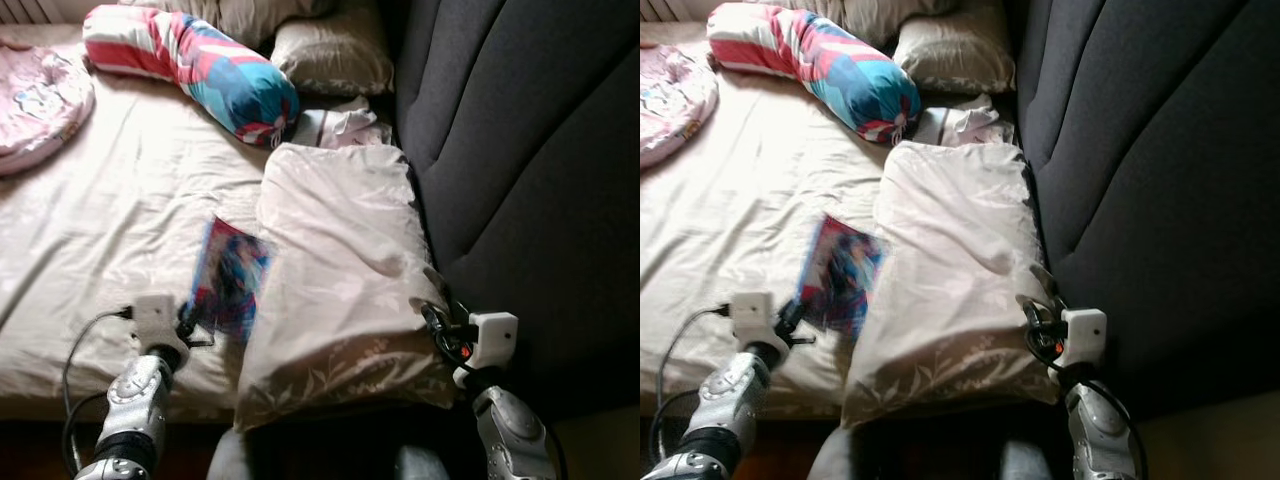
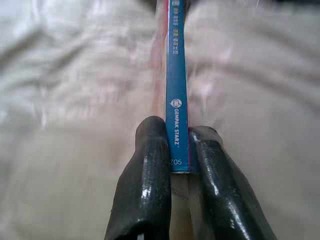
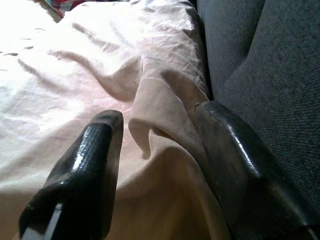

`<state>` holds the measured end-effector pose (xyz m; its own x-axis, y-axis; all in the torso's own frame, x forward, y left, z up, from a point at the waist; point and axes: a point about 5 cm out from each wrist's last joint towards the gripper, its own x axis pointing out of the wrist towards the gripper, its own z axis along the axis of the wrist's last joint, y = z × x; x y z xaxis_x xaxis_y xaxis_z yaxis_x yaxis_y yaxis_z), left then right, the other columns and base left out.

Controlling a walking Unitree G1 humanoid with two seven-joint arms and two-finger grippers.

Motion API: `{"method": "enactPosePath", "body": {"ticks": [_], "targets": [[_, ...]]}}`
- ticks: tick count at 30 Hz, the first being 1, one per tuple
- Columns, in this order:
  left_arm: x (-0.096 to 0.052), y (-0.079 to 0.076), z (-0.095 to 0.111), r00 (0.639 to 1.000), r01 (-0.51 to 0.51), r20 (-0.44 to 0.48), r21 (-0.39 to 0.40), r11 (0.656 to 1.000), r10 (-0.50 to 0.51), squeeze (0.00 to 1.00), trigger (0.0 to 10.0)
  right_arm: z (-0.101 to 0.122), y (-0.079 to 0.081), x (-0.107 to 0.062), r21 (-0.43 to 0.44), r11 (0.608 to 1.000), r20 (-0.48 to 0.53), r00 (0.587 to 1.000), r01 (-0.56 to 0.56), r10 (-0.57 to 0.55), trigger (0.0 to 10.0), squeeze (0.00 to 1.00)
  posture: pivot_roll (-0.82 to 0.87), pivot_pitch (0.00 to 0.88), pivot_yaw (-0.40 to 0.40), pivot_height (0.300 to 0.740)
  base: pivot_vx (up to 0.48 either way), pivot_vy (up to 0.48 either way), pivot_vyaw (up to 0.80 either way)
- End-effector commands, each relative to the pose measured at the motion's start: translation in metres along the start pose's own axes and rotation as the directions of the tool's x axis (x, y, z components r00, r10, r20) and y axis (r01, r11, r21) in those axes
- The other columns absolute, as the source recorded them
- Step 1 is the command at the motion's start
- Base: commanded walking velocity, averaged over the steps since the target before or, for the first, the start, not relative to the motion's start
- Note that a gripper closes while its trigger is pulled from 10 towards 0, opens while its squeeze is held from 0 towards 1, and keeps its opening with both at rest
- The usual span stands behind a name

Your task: Clean up the room

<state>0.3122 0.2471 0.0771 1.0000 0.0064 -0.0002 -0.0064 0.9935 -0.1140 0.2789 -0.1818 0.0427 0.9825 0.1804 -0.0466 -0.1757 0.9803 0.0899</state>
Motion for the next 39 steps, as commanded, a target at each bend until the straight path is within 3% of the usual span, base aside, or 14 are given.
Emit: {"method": "enactPosePath", "body": {"ticks": [1, 3, 6, 13, 27, 34, 39], "targets": [[0.001, 0.001, 0.021, 0.993, 0.013, 0.117, -0.024, 1.0, -0.01, 0.0, 10.0, -0.001, -0.002, -0.003, 0.004, 1.0, -0.007, 1.0, 0.01, -0.01, 10.0, 0.0, -0.13, 0.253, -0.051, 0.653, 0.0, 0.0, 0.0], [0.002, -0.003, 0.035, 0.984, 0.035, 0.175, -0.033, 0.999, -0.029, 0.0, 10.0, 0.002, -0.002, -0.003, 0.005, 1.0, -0.008, 1.0, 0.008, -0.008, 10.0, 0.0, -0.12, 0.254, -0.053, 0.653, 0.0, 0.0, 0.0], [0.001, -0.005, 0.034, 0.985, 0.049, 0.165, -0.019, 0.999, -0.046, 0.0, 10.0, 0.002, -0.002, -0.004, 0.005, 1.0, -0.013, 1.0, 0.005, -0.005, 10.0, 0.0, -0.12, 0.251, -0.052, 0.653, 0.0, 0.0, 0.0], [-0.01, -0.007, 0.006, 0.996, 0.085, 0.035, -0.02, 0.996, -0.084, 0.0, 10.0, 0.002, -0.003, -0.009, -0.002, 1.0, -0.022, 1.0, 0.0, 0.0, 10.0, 0.0, -0.14, 0.259, -0.056, 0.653, 0.0, 0.0, 0.0], [-0.011, -0.006, -0.012, 0.994, 0.072, -0.082, -0.027, 0.997, -0.074, 0.0, 10.0, 0.007, -0.01, -0.019, -0.029, 1.0, -0.046, 0.999, -0.005, 0.003, 10.0, 0.0, -0.17, 0.306, -0.094, 0.653, 0.0, 0.0, 0.0], [-0.009, 0.012, -0.002, 0.999, -0.047, -0.03, -0.04, 0.998, 0.046, 0.0, 10.0, 0.012, -0.011, -0.021, -0.036, 0.999, -0.048, 0.999, -0.011, 0.009, 10.0, 0.0, -0.18, 0.32, -0.113, 0.653, 0.0, 0.0, 0.0], [-0.014, 0.013, -0.014, 0.996, -0.048, -0.077, -0.049, 0.998, 0.044, 0.0, 10.0, 0.013, -0.011, -0.021, -0.047, 0.999, -0.061, 0.998, -0.027, 0.024, 10.0, 0.0, -0.19, 0.33, -0.135, 0.653, 0.0, 0.0, 0.0]]}}
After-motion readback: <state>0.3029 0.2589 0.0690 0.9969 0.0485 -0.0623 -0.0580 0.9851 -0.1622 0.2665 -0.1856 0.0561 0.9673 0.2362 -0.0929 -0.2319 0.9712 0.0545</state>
